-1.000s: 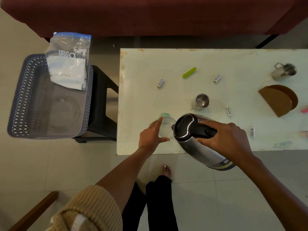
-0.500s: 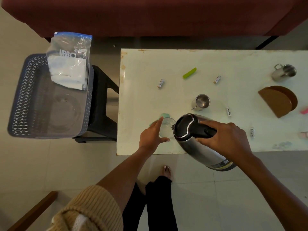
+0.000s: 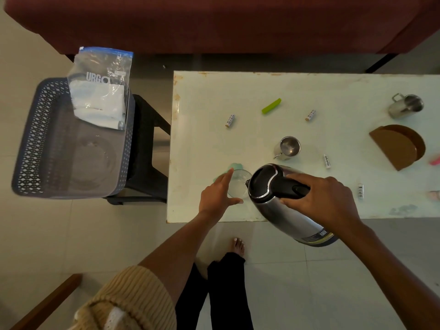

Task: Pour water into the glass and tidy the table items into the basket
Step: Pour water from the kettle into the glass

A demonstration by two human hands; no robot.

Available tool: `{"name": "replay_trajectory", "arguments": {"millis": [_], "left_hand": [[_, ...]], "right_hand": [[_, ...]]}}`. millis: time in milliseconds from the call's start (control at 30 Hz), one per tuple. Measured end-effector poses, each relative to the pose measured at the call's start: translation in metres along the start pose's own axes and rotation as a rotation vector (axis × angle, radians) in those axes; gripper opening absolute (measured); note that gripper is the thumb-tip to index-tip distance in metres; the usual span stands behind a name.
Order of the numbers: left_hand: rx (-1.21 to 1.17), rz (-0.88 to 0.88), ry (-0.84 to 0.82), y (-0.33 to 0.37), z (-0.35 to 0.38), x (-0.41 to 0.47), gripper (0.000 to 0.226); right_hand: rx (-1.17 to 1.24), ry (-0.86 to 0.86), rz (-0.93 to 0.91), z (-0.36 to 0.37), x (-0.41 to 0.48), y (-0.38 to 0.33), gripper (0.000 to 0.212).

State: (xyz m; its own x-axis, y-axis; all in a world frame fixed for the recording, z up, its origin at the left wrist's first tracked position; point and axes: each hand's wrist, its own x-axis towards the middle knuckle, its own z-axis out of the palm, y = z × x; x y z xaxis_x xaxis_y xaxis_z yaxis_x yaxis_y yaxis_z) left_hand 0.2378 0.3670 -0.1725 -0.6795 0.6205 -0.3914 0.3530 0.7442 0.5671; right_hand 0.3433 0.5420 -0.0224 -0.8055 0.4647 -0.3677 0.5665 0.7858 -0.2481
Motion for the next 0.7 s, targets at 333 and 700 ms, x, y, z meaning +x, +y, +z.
{"name": "replay_trajectory", "arguments": {"millis": [333, 700], "left_hand": [[-0.001, 0.002, 0.002, -0.0003, 0.0004, 0.0003, 0.091], [-0.008, 0.007, 0.006, -0.0013, 0.0011, 0.0007, 0.091]], "right_hand": [[0.0, -0.003, -0.009, -0.0013, 0.0005, -0.001, 0.049], [-0.004, 0.002, 0.002, -0.0017, 0.0002, -0.0025, 0.048]]}}
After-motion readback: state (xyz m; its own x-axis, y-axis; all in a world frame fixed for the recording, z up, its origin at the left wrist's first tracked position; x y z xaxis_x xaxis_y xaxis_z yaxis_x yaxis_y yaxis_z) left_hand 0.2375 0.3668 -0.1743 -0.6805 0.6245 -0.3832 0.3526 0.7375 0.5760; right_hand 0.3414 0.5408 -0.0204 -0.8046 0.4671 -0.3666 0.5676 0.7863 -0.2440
